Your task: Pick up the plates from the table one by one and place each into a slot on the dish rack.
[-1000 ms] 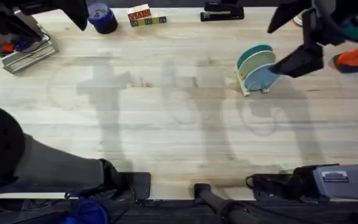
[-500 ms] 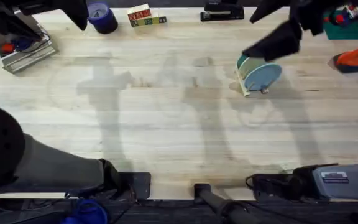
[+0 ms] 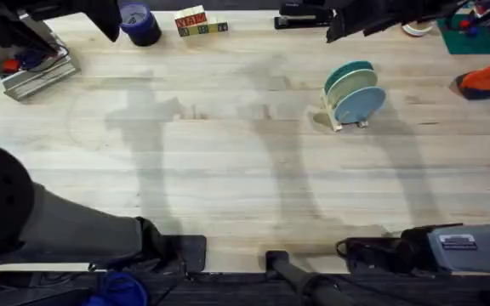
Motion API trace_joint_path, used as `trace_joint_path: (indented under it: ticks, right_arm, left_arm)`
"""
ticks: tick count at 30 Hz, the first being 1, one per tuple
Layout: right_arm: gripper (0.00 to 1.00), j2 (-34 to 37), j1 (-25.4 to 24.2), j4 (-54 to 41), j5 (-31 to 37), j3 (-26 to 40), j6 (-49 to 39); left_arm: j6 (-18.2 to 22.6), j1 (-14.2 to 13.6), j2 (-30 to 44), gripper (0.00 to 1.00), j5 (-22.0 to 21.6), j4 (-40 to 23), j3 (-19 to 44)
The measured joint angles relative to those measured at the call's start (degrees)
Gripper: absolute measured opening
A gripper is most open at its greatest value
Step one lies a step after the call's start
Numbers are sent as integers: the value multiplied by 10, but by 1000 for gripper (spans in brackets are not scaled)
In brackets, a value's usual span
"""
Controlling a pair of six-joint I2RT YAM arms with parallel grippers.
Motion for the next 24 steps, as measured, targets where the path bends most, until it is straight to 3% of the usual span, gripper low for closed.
trace_joint_path:
  ticks: [7,14,17,24]
  right_arm:
    - [995,0,0,-11,133,10,13]
    - [994,-11,0,-15,189,29,13]
    - [995,-18,0,-22,196,30,13]
    - [995,-19,-7,-22,201,30,13]
  left_arm:
    - [0,0,0,995,2,-39,0]
    - [-2,-14,-7,995,1,-48,0]
    - [-4,-43,-34,997,-1,-49,-1]
    - [-4,-149,-133,995,-34,-61,-1]
